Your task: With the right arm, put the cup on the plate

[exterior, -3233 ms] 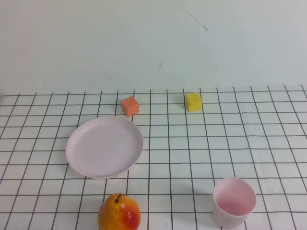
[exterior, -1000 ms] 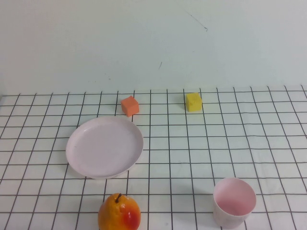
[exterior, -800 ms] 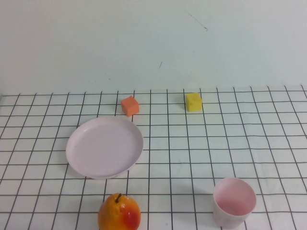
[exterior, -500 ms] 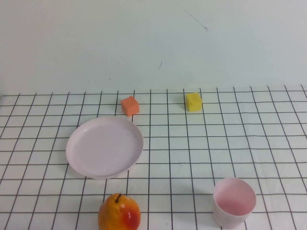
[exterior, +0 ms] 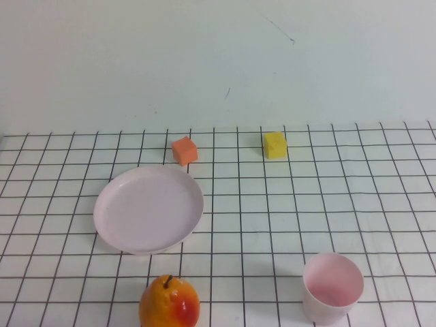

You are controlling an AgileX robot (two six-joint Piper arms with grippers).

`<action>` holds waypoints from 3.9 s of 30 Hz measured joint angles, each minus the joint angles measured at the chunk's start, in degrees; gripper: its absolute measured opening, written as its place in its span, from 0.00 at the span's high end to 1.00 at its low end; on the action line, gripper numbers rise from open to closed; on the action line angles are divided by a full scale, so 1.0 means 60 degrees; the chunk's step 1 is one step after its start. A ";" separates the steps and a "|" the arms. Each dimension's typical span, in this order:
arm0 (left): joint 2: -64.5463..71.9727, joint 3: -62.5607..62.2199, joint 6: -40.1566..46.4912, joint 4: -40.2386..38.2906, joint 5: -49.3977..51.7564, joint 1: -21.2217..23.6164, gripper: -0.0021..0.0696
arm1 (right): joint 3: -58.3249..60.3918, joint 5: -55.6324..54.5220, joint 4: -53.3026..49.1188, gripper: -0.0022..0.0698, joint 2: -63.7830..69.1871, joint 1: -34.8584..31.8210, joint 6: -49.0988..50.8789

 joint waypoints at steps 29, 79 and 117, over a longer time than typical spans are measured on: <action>0.0000 0.0000 0.0000 0.0000 0.0000 0.0000 0.97 | -0.4272 0.7800 0.4657 0.97 1.0911 0.2469 -0.7337; 0.0000 0.0000 0.0000 0.0000 0.0000 0.0000 0.97 | -1.0947 0.7278 0.4119 0.94 1.7375 0.5144 -0.7097; 0.0000 0.0000 0.0000 0.0000 0.0000 0.0000 0.98 | -1.5396 0.6218 0.5064 0.64 2.2309 0.6042 -0.7635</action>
